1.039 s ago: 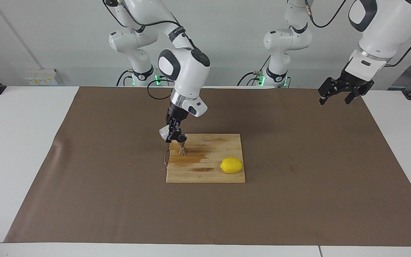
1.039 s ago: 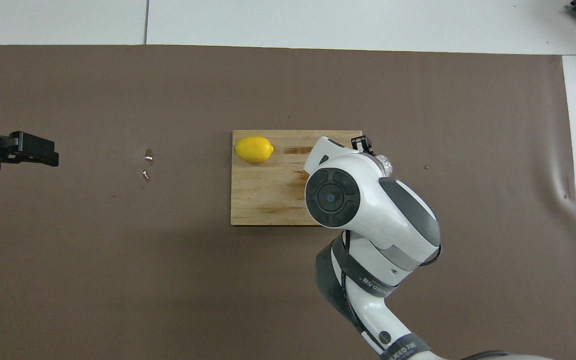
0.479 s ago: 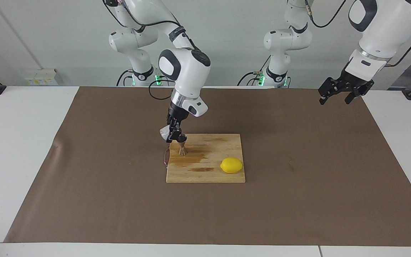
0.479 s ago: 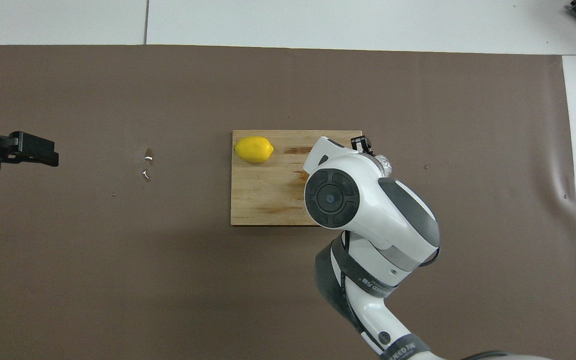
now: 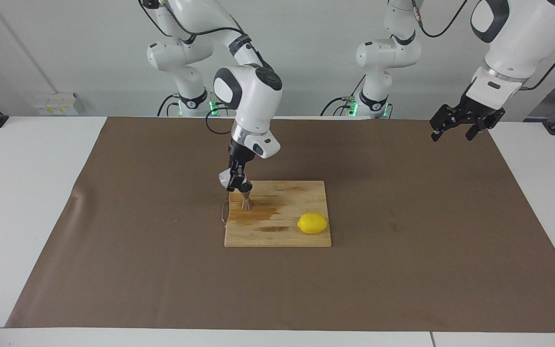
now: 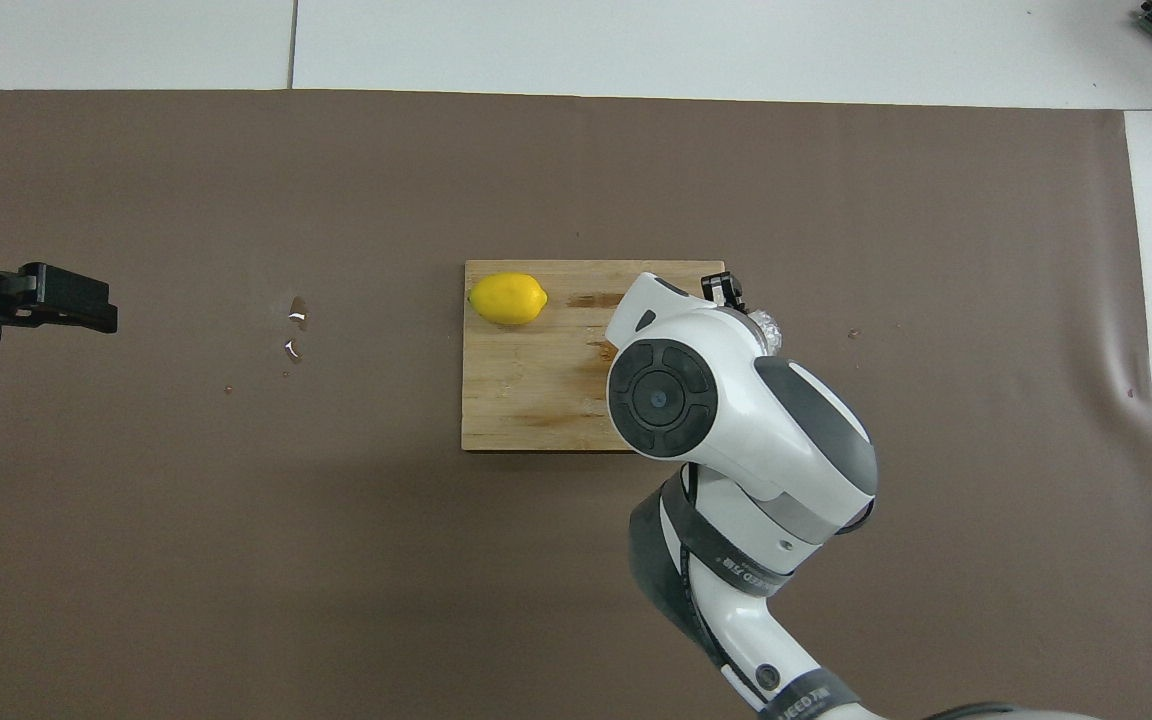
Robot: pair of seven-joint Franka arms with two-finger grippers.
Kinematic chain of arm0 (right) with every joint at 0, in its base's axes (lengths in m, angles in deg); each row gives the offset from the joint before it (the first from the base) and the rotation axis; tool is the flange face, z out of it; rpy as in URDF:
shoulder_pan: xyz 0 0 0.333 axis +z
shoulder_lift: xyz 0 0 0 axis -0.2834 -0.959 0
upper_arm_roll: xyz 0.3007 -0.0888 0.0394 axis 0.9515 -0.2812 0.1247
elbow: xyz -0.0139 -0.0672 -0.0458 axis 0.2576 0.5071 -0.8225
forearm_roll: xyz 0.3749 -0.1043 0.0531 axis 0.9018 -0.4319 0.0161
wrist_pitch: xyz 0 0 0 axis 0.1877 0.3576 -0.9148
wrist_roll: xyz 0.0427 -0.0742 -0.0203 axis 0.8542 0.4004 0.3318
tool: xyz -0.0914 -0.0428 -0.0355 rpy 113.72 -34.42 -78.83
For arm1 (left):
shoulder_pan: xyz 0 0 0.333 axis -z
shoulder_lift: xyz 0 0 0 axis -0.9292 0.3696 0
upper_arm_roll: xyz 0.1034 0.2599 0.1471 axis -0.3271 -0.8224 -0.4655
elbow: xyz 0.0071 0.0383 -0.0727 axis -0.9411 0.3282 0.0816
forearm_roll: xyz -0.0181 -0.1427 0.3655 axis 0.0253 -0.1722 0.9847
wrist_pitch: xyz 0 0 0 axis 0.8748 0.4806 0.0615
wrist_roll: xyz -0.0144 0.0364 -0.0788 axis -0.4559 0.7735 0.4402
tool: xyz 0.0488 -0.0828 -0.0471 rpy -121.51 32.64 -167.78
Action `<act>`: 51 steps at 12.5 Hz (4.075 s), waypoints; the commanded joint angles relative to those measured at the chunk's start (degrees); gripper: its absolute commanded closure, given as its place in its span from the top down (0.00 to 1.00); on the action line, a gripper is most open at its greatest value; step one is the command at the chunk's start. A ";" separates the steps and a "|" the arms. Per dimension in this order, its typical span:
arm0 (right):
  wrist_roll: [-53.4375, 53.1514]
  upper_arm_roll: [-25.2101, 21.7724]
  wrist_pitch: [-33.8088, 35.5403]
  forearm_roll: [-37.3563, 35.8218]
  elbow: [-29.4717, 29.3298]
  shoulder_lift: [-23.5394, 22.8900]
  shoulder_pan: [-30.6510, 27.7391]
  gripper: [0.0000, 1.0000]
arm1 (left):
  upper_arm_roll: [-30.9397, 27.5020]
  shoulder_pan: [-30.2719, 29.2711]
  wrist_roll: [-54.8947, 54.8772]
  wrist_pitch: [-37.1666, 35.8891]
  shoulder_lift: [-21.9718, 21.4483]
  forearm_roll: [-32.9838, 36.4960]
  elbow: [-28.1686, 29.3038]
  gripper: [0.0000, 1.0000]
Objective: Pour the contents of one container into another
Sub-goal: 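Carry the white cup back to its starting spot with the right gripper, then set the white cup down and open the right gripper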
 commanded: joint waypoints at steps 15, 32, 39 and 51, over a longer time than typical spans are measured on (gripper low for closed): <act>47.39 0.37 -11.99 54.24 10.87 3.38 -29.96 0.38 | -0.23 0.08 -0.42 0.15 -1.85 -0.74 1.97 1.00; 68.20 0.28 -14.30 63.42 10.80 -4.65 -36.39 1.00 | -0.85 1.75 -0.42 0.67 -3.16 -0.83 4.79 1.00; 24.90 0.28 -4.28 38.83 9.57 4.16 -32.70 1.00 | -0.67 2.01 -4.11 -1.52 -2.46 1.46 2.59 1.00; -50.29 0.55 14.50 22.01 3.70 13.11 -29.44 1.00 | -0.67 2.01 -3.94 -1.52 -2.72 1.11 2.85 1.00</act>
